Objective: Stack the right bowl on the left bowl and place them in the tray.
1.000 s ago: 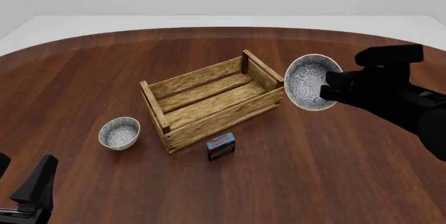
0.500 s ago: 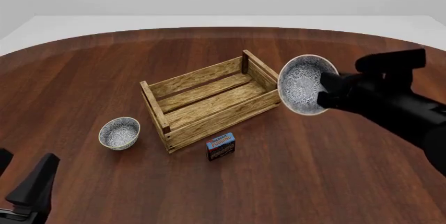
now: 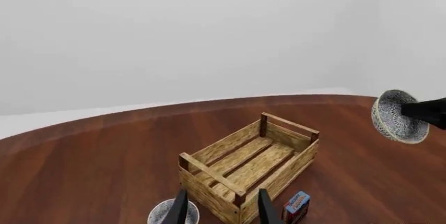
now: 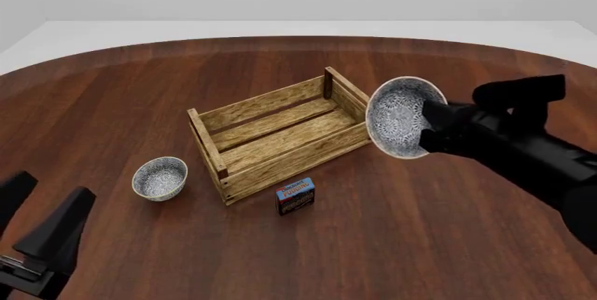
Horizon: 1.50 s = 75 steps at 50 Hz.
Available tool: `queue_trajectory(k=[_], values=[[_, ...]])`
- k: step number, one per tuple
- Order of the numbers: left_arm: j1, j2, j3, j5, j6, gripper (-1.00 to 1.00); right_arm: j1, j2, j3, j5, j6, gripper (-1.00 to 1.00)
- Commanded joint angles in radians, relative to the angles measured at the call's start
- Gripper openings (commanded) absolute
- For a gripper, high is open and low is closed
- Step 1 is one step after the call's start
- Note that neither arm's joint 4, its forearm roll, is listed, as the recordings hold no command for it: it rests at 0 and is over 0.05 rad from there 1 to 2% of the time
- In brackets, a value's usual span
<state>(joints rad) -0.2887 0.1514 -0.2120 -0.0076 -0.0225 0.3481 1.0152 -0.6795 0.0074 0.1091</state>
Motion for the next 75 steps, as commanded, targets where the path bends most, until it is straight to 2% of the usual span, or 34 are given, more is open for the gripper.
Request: queue_trajectory(k=[1, 11, 22, 35, 38, 45, 55, 75], values=[[-0.081, 0.113, -0.041, -0.085, 0.015, 1.0, 0.0, 0.007, 0.0, -0.023, -0.001, -1.0], [-0.151, 0.203, -0.089, -0.136, 0.037, 1.0, 0.01, 0.021, -0.01, -0.03, -0.005, -1.0], [-0.274, 0.386, -0.168, -0.233, 0.066, 1.0, 0.011, 0.031, -0.01, -0.038, -0.007, -1.0], [-0.357, 0.562, -0.224, -0.321, 0.069, 1.0, 0.009, 0.038, -0.009, -0.042, -0.004, -1.0], [-0.382, 0.616, -0.248, -0.331, 0.051, 1.0, 0.011, 0.037, -0.008, -0.042, -0.003, -1.0], [-0.387, 0.705, -0.279, -0.374, 0.08, 1.0, 0.013, 0.015, -0.005, -0.03, -0.001, -1.0], [-0.419, 0.897, -0.323, -0.472, 0.067, 1.0, 0.015, 0.01, -0.003, -0.029, 0.002, -1.0], [-0.472, 1.126, -0.444, -0.517, 0.053, 1.0, 0.02, 0.002, -0.004, -0.021, 0.008, -1.0]])
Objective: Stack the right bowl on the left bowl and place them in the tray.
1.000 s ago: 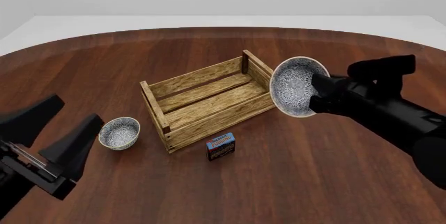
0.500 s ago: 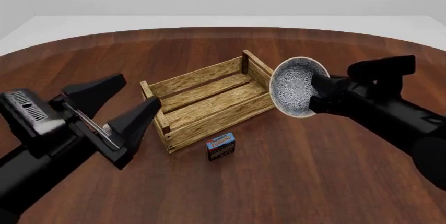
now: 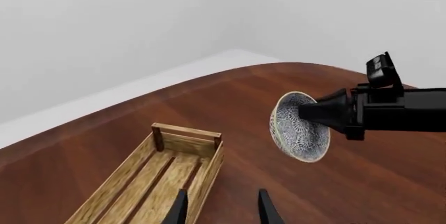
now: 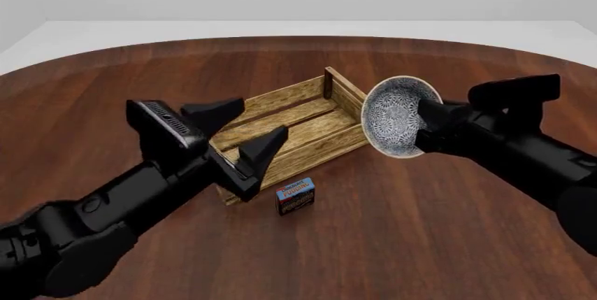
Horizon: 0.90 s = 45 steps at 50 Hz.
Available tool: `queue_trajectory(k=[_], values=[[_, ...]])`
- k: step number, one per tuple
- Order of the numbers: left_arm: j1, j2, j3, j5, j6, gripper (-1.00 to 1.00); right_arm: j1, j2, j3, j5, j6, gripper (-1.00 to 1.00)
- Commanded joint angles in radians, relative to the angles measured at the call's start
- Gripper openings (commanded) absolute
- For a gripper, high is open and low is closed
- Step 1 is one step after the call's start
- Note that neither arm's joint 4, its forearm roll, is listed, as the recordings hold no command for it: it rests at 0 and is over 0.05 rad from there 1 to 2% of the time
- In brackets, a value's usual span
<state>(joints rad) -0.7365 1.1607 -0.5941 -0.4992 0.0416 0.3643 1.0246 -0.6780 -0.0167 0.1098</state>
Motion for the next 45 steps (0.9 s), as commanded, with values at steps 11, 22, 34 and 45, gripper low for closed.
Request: queue_trajectory(k=[11, 22, 34, 45], values=[[-0.059, 0.157, -0.115, -0.005, -0.017, 1.0, 0.027, 0.005, -0.001, 0.0, 0.006, -1.0], [-0.081, 0.159, -0.143, 0.015, -0.036, 1.0, 0.052, 0.019, 0.004, -0.006, 0.001, -1.0], [-0.088, 0.167, -0.167, 0.024, -0.047, 1.0, 0.075, 0.018, 0.021, -0.012, -0.004, -1.0], [-0.095, 0.196, -0.192, 0.023, -0.063, 1.0, 0.093, 0.027, 0.035, -0.022, -0.004, -1.0]])
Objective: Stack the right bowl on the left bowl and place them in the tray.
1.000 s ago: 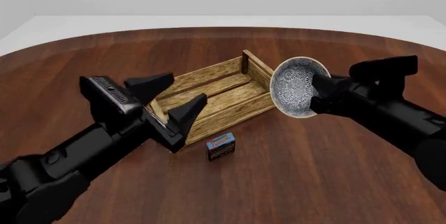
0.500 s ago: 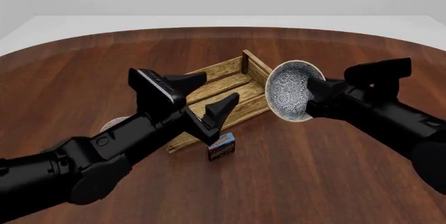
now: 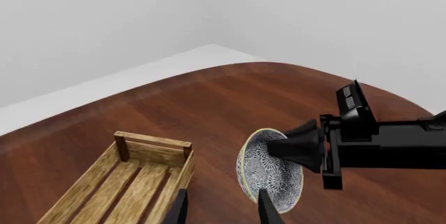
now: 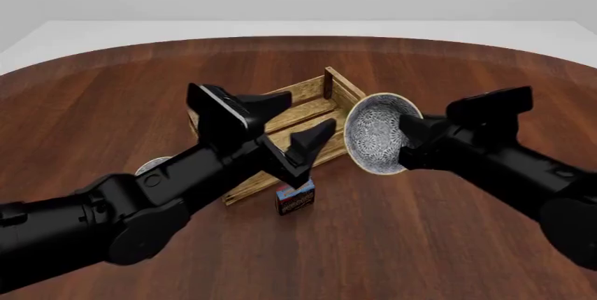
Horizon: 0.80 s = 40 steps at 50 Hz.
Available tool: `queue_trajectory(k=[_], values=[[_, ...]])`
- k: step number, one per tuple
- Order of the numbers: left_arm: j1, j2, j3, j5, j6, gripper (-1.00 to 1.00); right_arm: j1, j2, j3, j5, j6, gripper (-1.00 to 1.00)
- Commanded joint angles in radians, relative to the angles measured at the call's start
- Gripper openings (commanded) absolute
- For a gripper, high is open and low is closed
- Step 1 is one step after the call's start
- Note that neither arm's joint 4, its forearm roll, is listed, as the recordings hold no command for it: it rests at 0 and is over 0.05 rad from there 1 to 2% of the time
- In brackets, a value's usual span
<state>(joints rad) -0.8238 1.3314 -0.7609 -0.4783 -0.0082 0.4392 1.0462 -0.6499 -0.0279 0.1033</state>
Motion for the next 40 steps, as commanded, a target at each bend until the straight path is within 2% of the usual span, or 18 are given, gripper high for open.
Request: queue_trajectory(k=[1, 40], values=[[-0.009, 0.029, -0.03, 0.004, -0.02, 1.0, 0.02, 0.006, 0.007, -0.011, 0.002, -1.0], [-0.03, 0.251, -0.135, -0.029, -0.101, 1.0, 0.034, -0.011, 0.01, 0.002, 0.006, -1.0]])
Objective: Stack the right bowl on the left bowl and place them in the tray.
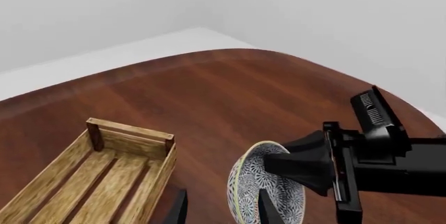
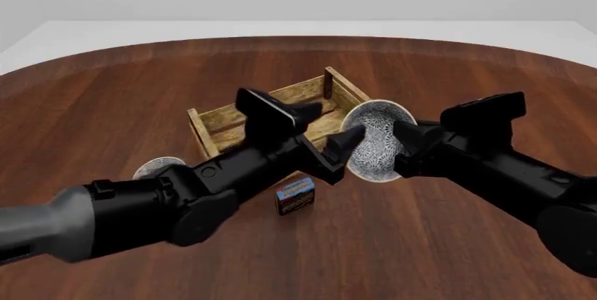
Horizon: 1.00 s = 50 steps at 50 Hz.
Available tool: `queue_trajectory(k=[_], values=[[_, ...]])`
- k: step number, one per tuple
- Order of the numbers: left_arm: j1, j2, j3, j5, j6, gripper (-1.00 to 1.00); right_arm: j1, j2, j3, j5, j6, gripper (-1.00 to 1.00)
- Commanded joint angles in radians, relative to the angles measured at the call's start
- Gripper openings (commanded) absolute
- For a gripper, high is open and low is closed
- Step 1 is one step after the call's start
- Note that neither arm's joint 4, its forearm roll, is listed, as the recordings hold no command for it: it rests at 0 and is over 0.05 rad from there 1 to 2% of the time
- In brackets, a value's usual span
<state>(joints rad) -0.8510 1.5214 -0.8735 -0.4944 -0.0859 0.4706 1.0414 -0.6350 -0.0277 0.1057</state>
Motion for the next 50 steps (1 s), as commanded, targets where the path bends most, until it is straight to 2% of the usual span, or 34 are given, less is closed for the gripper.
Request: queue_trajectory(k=[1, 23, 28, 29, 50], values=[[-0.001, 0.066, -0.024, -0.014, -0.024, 1.0, 0.003, -0.007, -0.004, 0.002, 0.003, -1.0], [-0.001, 0.138, -0.039, -0.03, -0.044, 1.0, 0.008, -0.033, -0.001, 0.017, -0.001, -1.0], [-0.005, 0.157, -0.041, -0.037, -0.067, 1.0, 0.007, -0.035, -0.001, 0.018, -0.002, -1.0], [-0.005, 0.152, -0.035, -0.043, -0.075, -1.0, 0.008, -0.036, -0.001, 0.019, -0.001, -1.0], [0.0, 0.128, -0.028, -0.037, -0.08, -1.0, 0.008, -0.045, -0.001, 0.023, -0.002, -1.0]])
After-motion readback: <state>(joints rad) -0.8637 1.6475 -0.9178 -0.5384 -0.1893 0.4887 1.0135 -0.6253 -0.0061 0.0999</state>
